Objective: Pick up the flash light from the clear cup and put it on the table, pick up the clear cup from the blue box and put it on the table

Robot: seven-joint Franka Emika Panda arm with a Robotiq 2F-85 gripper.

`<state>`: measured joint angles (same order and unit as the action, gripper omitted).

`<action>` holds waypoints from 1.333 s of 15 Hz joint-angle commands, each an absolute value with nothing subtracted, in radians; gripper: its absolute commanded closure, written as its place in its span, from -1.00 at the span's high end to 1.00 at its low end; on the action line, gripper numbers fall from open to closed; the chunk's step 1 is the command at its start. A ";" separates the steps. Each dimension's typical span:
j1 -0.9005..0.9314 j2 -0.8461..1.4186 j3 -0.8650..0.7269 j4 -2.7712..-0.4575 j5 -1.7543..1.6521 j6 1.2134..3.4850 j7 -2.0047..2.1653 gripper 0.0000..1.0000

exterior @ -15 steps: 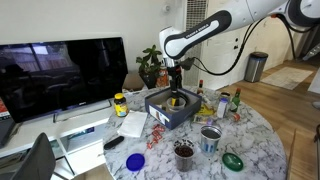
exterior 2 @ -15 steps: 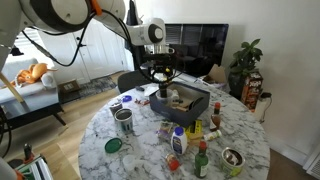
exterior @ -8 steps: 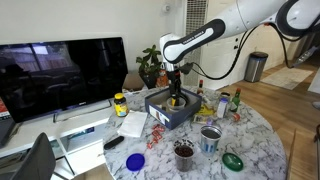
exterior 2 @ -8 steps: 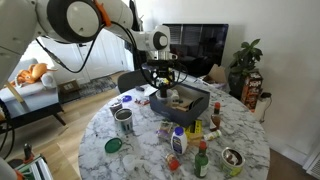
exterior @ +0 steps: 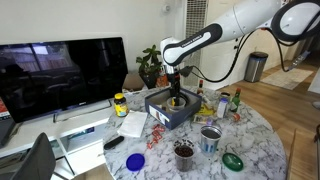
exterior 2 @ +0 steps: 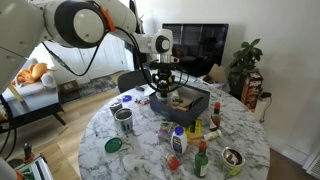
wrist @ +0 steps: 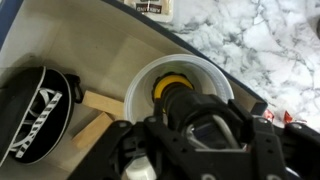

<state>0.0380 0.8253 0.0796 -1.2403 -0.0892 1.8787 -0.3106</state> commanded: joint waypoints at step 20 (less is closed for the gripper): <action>0.049 0.515 0.076 -1.294 -0.131 1.595 -0.332 -0.43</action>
<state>0.0519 0.5673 0.0802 -1.2299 -0.1252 1.5953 -0.3238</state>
